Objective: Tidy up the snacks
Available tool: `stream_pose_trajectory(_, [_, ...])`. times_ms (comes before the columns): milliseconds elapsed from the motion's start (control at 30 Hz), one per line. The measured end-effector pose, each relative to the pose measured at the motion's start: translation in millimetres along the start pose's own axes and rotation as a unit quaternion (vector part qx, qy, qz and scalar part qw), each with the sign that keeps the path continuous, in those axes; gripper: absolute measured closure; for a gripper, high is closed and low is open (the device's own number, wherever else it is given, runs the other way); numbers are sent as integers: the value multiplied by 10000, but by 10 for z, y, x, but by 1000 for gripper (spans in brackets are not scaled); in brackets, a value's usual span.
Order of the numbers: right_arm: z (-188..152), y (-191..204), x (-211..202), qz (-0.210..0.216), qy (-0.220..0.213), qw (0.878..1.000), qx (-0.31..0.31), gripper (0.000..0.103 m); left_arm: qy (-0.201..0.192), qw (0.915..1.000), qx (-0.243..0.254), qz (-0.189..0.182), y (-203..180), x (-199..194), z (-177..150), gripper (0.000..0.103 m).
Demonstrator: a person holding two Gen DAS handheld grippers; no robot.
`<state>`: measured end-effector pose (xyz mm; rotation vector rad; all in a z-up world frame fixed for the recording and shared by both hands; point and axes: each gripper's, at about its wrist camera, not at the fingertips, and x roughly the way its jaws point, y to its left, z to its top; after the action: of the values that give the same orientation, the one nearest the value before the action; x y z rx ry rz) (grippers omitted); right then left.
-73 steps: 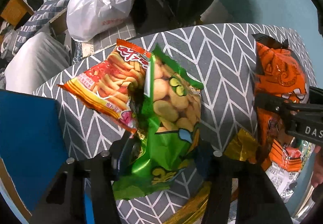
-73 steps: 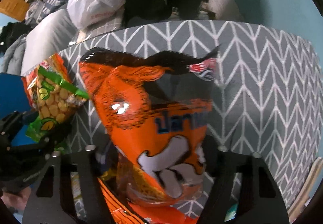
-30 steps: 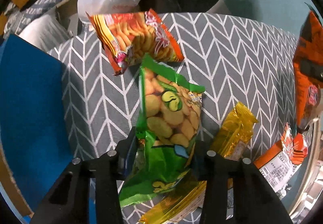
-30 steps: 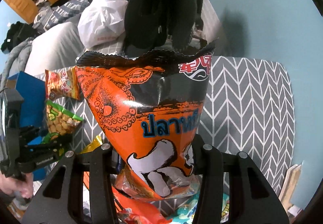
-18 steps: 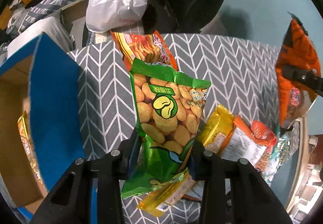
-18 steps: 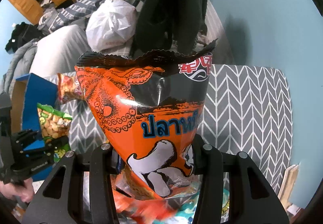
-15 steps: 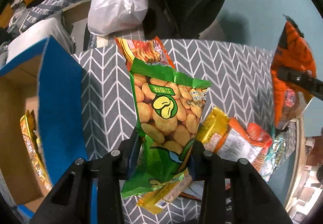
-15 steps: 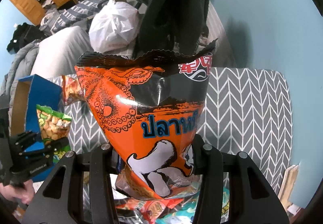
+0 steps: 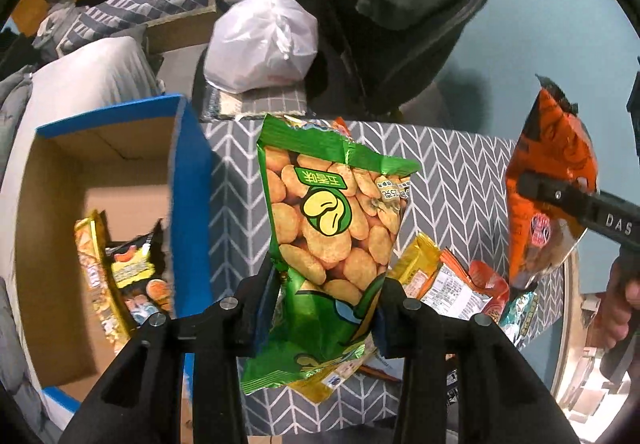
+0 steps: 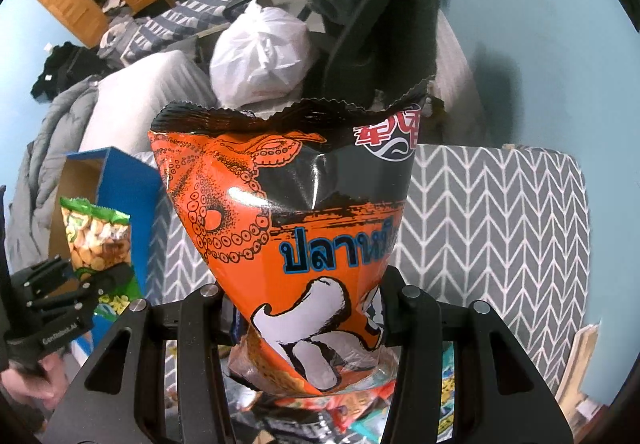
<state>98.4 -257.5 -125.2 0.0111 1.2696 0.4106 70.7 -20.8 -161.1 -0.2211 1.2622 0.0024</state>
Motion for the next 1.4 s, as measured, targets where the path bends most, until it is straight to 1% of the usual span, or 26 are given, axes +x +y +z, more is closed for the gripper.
stream_pose_trajectory(333, [75, 522, 96, 246, 162, 9990, -336, 57, -204, 9987, -460, 85, 420, -337, -84, 63])
stream_pose_trajectory(600, [96, 901, 162, 422, 227, 9969, -621, 57, -311, 9956, -865, 178, 829, -558, -190, 63])
stream_pose_trajectory(900, [161, 1462, 323, 629, 343, 9922, -1023, 57, -371, 9903, -1296, 349, 1272, -666, -355, 63])
stream_pose_trajectory(1233, [87, 2090, 517, 864, 556, 9839, -1465, 57, -420, 9846, -1628, 486, 1671, -759, -546, 63])
stream_pose_trajectory(1400, [60, 2437, 631, 981, 650, 9796, -1629, 57, -382, 9819, -1765, 574, 1851, -751, -621, 63])
